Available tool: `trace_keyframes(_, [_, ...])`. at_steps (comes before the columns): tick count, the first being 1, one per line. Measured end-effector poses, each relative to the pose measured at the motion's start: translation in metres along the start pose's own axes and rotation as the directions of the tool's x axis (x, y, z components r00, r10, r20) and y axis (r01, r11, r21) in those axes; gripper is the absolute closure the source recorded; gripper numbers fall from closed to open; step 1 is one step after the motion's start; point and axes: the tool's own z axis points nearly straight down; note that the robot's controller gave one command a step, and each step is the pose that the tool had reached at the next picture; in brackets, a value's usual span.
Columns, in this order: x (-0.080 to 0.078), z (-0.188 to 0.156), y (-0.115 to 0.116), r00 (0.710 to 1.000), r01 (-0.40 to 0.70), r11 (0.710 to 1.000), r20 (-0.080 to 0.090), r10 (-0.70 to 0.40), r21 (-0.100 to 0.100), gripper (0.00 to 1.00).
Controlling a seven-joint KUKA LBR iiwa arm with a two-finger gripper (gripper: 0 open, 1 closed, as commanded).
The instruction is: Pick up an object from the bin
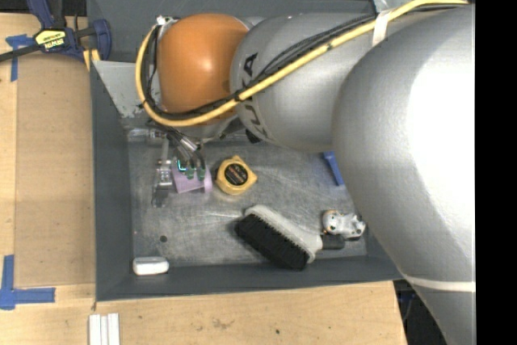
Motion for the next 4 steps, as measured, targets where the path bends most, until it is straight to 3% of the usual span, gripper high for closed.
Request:
trace_keyframes(1, [-0.002, -0.004, -0.001, 1.0, -0.003, 1.0, 0.008, 0.003, -0.002, 0.0])
trace_keyframes(2, [-0.01, 0.032, -0.045, 0.999, 0.037, 0.999, 0.013, -0.037, -0.004, 0.0])
trace_keyframes(3, [-0.006, 0.027, -0.071, 0.994, 0.106, 0.994, -0.008, -0.106, 0.006, 0.0])
trace_keyframes(4, [-0.041, 0.051, -0.056, 0.994, 0.107, 0.994, 0.03, -0.107, -0.008, 1.0])
